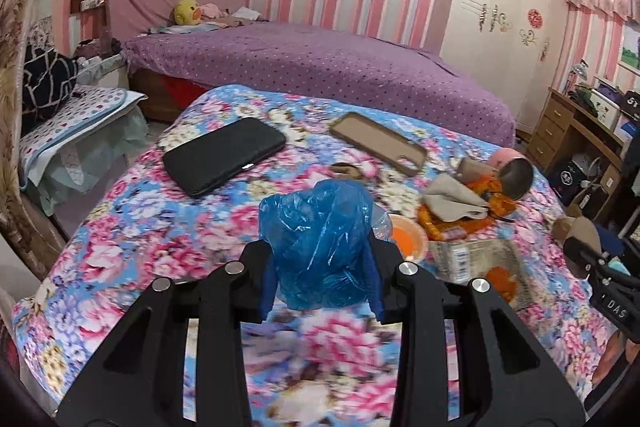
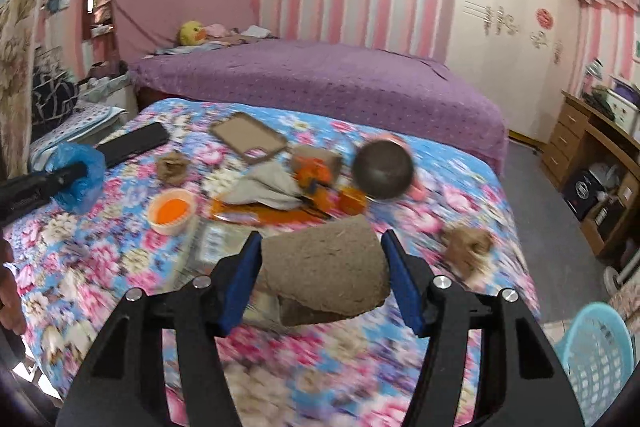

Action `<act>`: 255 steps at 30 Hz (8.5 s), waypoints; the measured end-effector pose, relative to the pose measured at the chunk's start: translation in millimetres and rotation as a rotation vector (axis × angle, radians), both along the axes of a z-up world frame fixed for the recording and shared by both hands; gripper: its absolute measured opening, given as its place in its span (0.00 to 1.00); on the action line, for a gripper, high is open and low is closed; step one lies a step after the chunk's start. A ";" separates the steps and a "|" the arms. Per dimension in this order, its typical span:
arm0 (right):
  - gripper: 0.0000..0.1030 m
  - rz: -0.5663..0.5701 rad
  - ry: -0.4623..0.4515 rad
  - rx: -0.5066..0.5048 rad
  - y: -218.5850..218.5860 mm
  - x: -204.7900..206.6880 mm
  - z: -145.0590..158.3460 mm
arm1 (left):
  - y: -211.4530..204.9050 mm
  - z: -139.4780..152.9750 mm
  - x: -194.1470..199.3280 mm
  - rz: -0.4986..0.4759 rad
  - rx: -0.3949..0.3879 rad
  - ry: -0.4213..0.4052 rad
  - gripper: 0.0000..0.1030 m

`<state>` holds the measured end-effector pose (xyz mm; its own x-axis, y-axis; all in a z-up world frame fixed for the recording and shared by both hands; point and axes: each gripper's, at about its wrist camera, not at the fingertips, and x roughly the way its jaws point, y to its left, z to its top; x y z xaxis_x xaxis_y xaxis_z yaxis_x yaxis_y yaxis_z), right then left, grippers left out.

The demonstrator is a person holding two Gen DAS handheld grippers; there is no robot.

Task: Collect trash
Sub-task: 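Lift the blue bag with the left gripper while the right gripper grasps the brown paper wad, then carry the blue bag and paper wad in both grippers over the blue basket, then open the left gripper while the right gripper opens, dropping both items into the basket, then move both grippers back over the bed toward the orange peel and tissue, then grasp the orange peel with the left gripper while the right gripper grasps the crumpled tissue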

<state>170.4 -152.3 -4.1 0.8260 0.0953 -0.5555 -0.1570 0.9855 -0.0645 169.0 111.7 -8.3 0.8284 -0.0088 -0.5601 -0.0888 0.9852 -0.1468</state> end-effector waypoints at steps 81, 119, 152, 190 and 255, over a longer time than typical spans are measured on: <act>0.59 -0.703 0.011 0.074 -401.0 -144.0 -38.2 | -477.8 -19.5 -66.8 -0.750 0.069 0.000 0.35; 0.88 -0.603 -0.009 0.045 -347.3 -119.2 -28.1 | -384.0 -7.8 -36.0 -0.509 0.115 -0.017 0.95; 0.96 -0.491 -0.072 0.050 -239.9 -58.3 -6.3 | -216.0 14.6 -19.5 -0.277 0.164 -0.077 0.95; 0.96 -0.375 0.006 0.017 -160.8 -4.9 -33.6 | -162.9 -49.0 27.4 -0.341 0.096 0.176 0.18; 0.41 -0.148 0.096 -0.053 -92.6 77.9 -45.3 | -98.9 -22.6 55.0 -0.133 0.051 0.103 0.22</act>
<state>248.3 -244.9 -49.4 0.7720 -0.0554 -0.6333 -0.0181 0.9939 -0.1091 224.0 12.8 -30.8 0.7598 -0.0839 -0.6447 0.0310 0.9952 -0.0930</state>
